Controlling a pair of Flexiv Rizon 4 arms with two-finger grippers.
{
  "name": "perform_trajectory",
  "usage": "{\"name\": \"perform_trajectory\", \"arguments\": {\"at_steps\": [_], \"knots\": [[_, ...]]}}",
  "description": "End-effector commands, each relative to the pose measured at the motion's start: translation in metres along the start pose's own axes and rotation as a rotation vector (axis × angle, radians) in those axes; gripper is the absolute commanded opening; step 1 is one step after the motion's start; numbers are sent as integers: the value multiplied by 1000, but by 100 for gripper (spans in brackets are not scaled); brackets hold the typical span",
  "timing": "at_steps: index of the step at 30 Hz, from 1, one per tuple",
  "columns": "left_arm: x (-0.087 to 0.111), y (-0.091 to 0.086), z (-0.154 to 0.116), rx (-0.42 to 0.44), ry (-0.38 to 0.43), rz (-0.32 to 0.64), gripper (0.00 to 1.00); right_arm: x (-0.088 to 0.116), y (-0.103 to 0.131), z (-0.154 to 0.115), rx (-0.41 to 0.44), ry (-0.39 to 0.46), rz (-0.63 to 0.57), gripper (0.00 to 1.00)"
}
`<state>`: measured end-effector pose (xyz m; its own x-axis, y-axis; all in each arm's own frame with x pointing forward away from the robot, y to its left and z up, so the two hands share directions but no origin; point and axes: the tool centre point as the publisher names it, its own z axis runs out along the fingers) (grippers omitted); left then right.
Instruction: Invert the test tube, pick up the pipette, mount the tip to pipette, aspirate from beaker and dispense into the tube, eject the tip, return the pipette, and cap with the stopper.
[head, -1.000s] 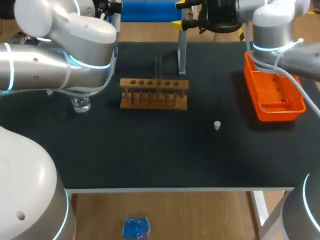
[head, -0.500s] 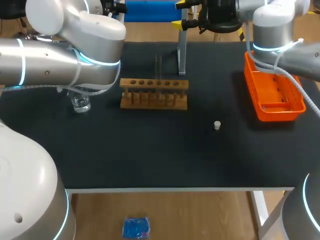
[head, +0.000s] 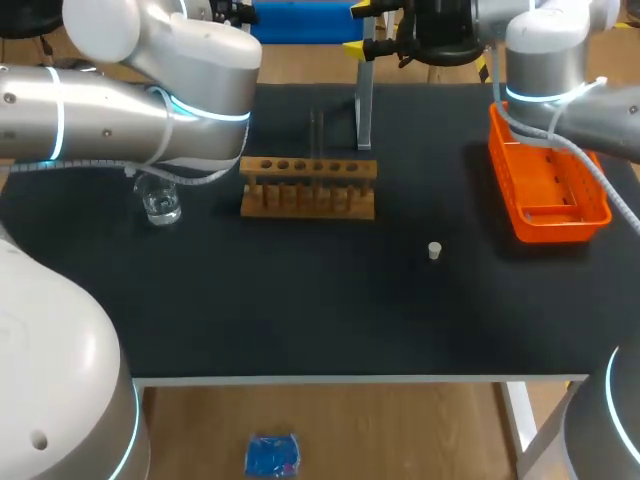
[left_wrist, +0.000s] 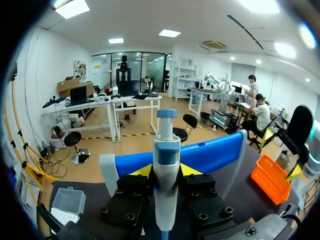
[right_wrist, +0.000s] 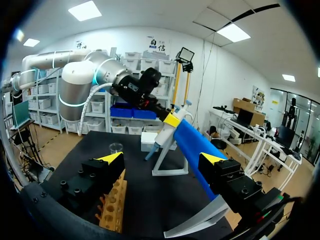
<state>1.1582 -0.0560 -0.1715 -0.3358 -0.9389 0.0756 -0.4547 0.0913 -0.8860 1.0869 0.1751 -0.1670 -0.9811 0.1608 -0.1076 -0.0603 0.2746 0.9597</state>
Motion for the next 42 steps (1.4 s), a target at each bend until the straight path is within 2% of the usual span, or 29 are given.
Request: {"name": "perform_trajectory", "arguments": {"at_steps": [1,27,42], "knots": [[1,-6,5,-27,-19,-5,0,0,0,0,2,1,0,100],[-1,0,15,-79,-67,-35,0,0,0,0,2,1,0,100],[-4,9,24,-108,-75,-45,0,0,0,0,2,1,0,100]]}}
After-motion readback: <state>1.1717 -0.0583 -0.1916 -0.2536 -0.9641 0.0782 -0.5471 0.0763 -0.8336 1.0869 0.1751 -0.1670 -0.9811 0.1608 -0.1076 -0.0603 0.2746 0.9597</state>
